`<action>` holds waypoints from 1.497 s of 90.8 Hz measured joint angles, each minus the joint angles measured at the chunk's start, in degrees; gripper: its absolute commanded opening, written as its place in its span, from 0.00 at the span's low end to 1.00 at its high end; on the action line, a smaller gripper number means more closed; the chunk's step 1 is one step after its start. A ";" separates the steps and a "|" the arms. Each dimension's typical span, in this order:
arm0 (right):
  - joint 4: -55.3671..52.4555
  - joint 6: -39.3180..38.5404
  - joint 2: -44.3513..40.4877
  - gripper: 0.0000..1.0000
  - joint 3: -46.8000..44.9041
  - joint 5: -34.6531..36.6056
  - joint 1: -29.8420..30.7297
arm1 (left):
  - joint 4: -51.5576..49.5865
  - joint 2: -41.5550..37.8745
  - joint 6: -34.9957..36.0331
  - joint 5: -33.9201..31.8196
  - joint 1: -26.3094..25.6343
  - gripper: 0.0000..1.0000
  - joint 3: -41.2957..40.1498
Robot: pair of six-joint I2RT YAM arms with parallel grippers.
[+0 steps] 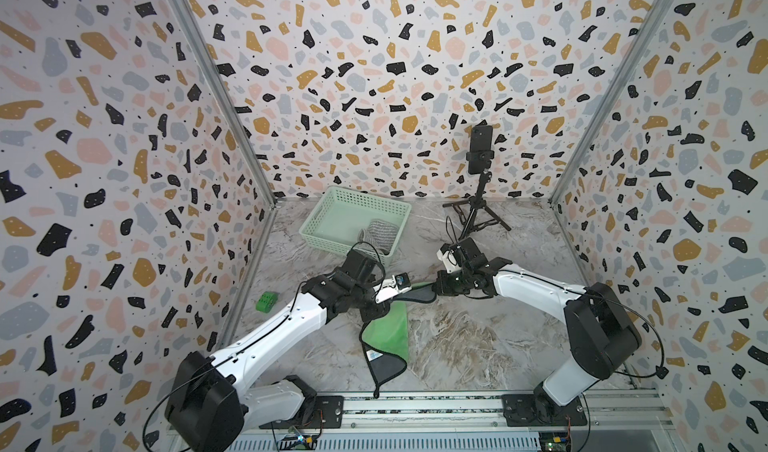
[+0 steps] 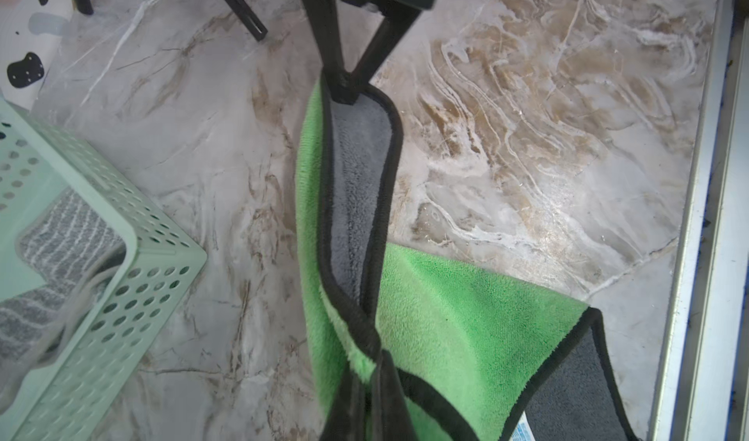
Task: Fold the square dishcloth
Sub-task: Flatten out the cleaning item at the center of the board.
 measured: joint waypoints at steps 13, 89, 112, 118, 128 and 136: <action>-1.86 -1.25 0.90 0.00 2.91 0.44 0.00 | -0.09 1.25 0.94 4.76 4.55 0.00 1.60; -8.66 -8.02 -0.63 0.65 11.91 27.78 13.44 | 20.57 17.09 0.04 -17.81 16.59 0.79 0.74; -5.42 -10.78 6.03 0.65 13.20 29.86 34.62 | 8.52 14.60 0.52 -4.87 27.93 0.73 1.77; -5.97 -11.13 10.60 0.63 16.15 30.12 36.33 | 5.25 14.60 0.13 -0.79 31.71 0.73 2.54; -6.10 -11.28 17.38 0.60 21.40 30.51 36.54 | 0.35 14.86 -0.28 5.14 38.03 0.70 4.83; -6.36 -11.32 21.81 0.56 25.75 30.99 36.52 | -2.05 14.97 -0.22 7.67 41.77 0.68 6.56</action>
